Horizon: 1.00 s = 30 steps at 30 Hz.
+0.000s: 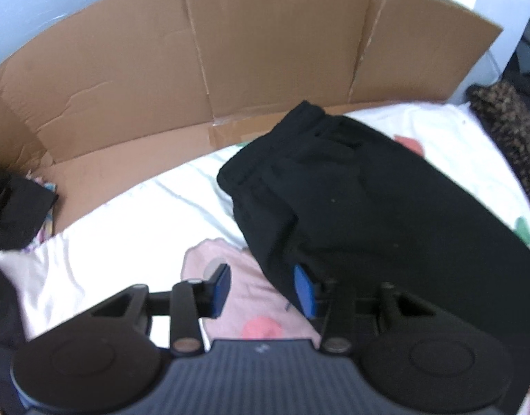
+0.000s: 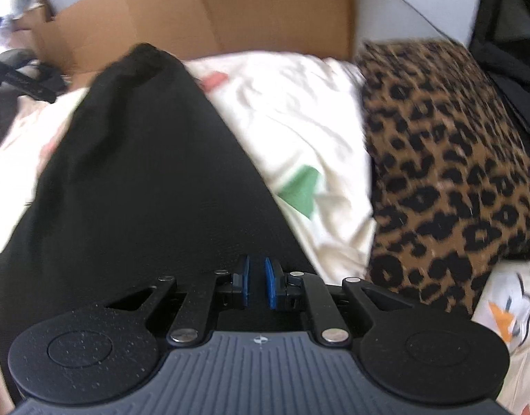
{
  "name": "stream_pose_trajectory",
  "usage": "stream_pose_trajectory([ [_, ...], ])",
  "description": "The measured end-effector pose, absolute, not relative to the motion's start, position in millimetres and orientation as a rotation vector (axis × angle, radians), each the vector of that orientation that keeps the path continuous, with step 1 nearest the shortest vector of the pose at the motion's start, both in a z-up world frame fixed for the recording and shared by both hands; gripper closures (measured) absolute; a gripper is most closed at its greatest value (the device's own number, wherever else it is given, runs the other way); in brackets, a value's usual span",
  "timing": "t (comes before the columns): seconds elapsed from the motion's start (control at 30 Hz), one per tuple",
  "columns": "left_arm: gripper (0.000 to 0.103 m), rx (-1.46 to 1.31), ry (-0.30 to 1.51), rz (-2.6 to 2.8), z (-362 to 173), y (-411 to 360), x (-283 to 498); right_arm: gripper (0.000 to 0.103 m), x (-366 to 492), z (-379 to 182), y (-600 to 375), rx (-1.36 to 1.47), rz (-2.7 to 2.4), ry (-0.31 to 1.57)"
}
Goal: Fold clothes
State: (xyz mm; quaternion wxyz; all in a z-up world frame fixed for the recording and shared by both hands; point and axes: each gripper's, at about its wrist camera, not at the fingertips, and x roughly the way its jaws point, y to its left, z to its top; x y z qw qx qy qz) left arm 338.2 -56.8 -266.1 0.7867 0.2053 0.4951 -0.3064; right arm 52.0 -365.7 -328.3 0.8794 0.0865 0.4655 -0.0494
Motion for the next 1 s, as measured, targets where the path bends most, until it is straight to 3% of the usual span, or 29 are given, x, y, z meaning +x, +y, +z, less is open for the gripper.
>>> stream_pose_trajectory([
  [0.47, 0.059, 0.289, 1.056, -0.661, -220.4, 48.3, 272.6, 0.084, 69.4, -268.4, -324.7, 0.14, 0.006, 0.903],
  [0.73, 0.06, 0.16, 1.068, -0.669, -252.4, 91.0, 227.5, 0.075, 78.9, -248.2, -282.7, 0.013, 0.118, 0.95],
  [1.0, 0.06, 0.158, 1.168, -0.783, -295.1, 87.7, 200.8, 0.075, 99.7, -261.5, -225.6, -0.039, 0.275, 0.978],
])
